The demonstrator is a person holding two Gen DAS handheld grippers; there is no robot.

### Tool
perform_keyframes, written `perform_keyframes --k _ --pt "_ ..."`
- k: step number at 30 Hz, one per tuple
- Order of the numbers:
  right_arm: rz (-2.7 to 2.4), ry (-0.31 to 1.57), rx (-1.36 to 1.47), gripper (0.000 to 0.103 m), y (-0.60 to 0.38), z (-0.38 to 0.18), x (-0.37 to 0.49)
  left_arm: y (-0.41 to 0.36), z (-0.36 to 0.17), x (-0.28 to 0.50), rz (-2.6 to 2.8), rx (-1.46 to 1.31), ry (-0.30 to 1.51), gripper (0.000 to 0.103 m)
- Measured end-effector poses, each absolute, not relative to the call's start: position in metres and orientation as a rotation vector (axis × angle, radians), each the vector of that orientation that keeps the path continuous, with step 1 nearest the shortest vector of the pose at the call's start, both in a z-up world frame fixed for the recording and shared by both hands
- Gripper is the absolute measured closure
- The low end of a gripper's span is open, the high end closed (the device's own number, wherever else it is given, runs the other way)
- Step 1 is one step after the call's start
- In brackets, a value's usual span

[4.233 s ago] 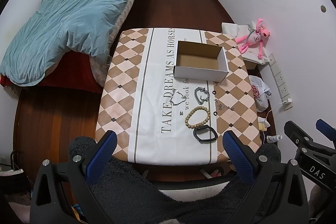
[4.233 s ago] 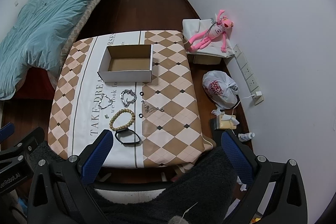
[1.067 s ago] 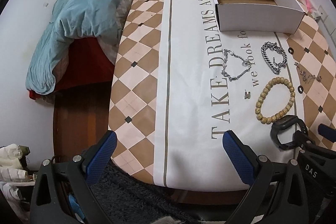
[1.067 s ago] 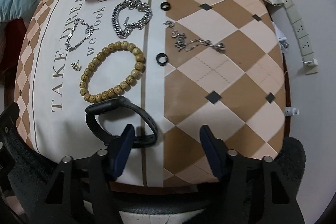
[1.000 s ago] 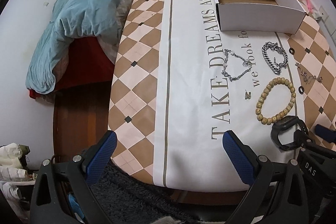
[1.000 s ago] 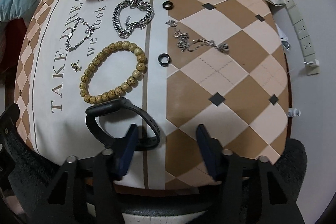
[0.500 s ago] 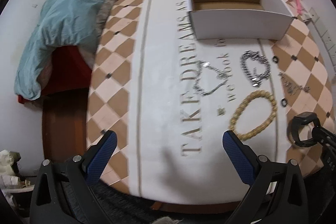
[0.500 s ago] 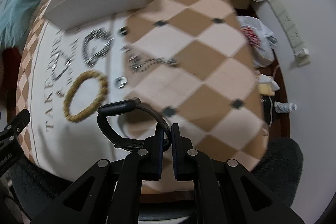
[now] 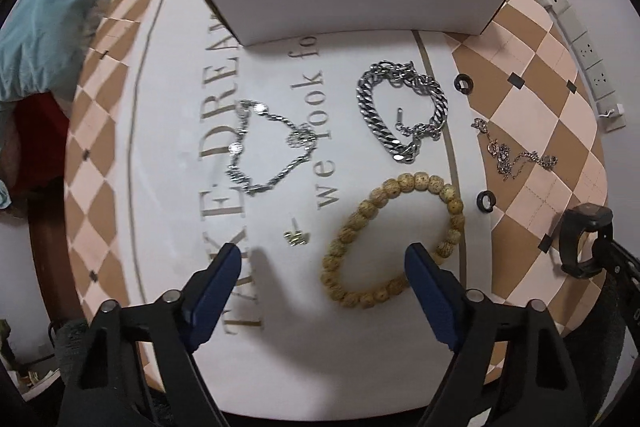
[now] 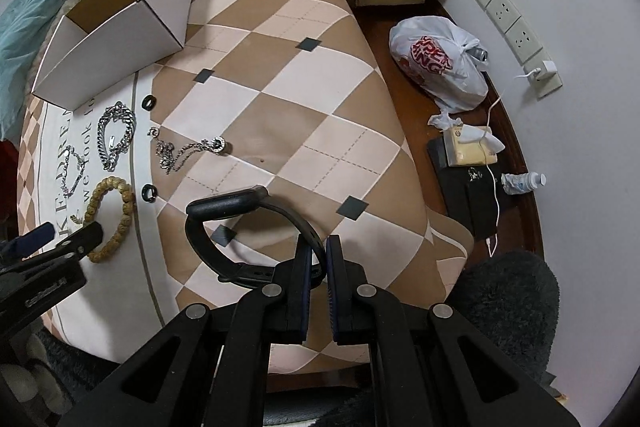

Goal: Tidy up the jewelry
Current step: 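Grasp the wooden bead bracelet with the left tool while the right tool holds the watch band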

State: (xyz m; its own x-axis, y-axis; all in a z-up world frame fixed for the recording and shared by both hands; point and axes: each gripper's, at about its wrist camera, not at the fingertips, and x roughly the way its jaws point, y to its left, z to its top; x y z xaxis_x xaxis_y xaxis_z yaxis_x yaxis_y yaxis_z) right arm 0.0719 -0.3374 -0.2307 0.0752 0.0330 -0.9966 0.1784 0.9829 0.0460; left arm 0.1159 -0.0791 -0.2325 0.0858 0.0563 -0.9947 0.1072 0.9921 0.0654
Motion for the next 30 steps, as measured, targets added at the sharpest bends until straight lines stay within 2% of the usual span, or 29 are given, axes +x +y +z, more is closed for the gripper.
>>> perform_keyframes --k 1,2,4,5,6,10,21,27,29,30 --pt "-0.111 1.496 0.172 0.096 -0.337 -0.231 0.072 -0.079 -0.235 0.117 -0.046 0.122 1.492 0.041" --pt "-0.110 1.498 0.172 0.096 -0.337 -0.232 0.071 -0.079 -0.236 0.118 -0.058 0.095 1.492 0.044" --pt "-0.111 1.500 0.170 0.096 -0.337 -0.233 0.070 -0.078 -0.235 0.118 -0.077 0.060 1.479 0.064" --pt "-0.110 1.503 0.169 0.096 -0.337 -0.234 0.069 -0.079 -0.233 0.118 -0.079 0.066 1.462 0.070" --pt "-0.110 1.504 0.169 0.096 -0.336 -0.235 0.069 -0.081 -0.233 0.117 -0.087 0.073 1.452 0.084" --pt "-0.100 1.510 0.164 0.096 -0.332 -0.238 0.068 -0.081 -0.227 0.113 -0.115 0.066 1.434 0.095" --pt "-0.050 1.473 0.194 0.096 -0.316 -0.217 0.071 -0.059 -0.168 0.095 -0.170 -0.018 1.339 0.096" --pt "-0.034 1.456 0.188 0.096 -0.306 -0.210 0.076 -0.051 -0.176 0.094 -0.196 -0.107 1.369 0.093" --pt "-0.040 1.459 0.190 0.096 -0.307 -0.211 0.076 -0.062 -0.177 0.094 -0.200 -0.080 1.357 0.078" --pt "-0.044 1.461 0.192 0.096 -0.308 -0.212 0.075 -0.069 -0.179 0.093 -0.207 -0.055 1.351 0.056"
